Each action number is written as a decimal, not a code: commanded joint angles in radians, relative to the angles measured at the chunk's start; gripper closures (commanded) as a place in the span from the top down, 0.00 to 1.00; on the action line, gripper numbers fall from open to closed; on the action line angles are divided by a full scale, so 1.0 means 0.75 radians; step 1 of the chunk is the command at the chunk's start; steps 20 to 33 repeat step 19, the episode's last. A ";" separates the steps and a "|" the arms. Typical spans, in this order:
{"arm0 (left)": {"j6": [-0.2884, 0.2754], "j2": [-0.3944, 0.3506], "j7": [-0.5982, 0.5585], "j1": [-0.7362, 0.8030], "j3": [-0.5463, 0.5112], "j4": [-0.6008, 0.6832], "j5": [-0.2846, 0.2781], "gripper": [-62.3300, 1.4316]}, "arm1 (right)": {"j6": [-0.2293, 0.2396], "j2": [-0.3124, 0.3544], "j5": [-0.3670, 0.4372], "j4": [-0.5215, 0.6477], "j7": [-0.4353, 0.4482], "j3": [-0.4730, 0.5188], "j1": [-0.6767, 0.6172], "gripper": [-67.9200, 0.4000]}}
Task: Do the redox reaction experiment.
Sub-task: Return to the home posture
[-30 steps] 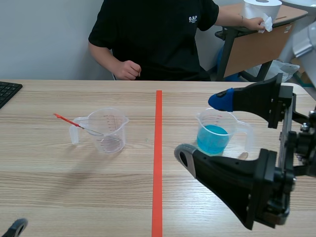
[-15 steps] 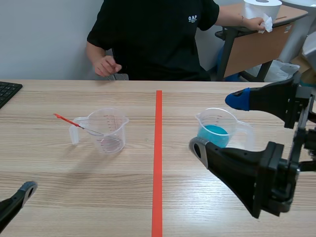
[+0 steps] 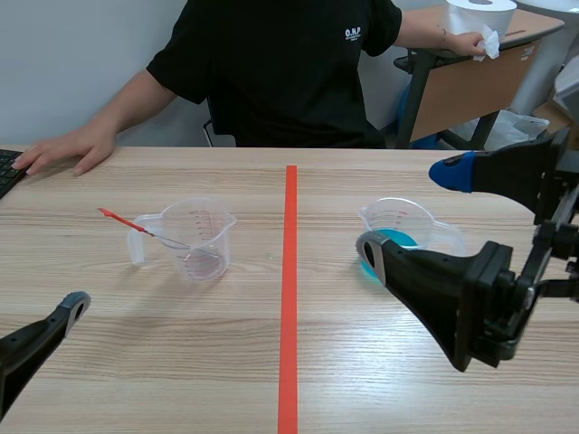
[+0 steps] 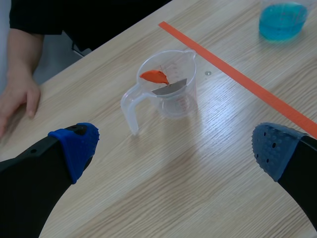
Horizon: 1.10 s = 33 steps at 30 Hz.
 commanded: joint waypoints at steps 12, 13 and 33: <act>0.001 0.001 -0.058 -0.004 0.003 0.007 -0.012 1.00 | 0.000 -0.001 0.004 0.008 0.018 0.002 0.030 1.00; 0.001 0.001 -0.058 -0.004 0.003 0.007 -0.012 1.00 | 0.000 -0.001 0.004 0.008 0.018 0.002 0.030 1.00; 0.001 0.000 -0.058 -0.004 0.003 0.006 -0.012 1.00 | 0.000 -0.001 0.004 0.008 -0.018 0.002 0.030 1.00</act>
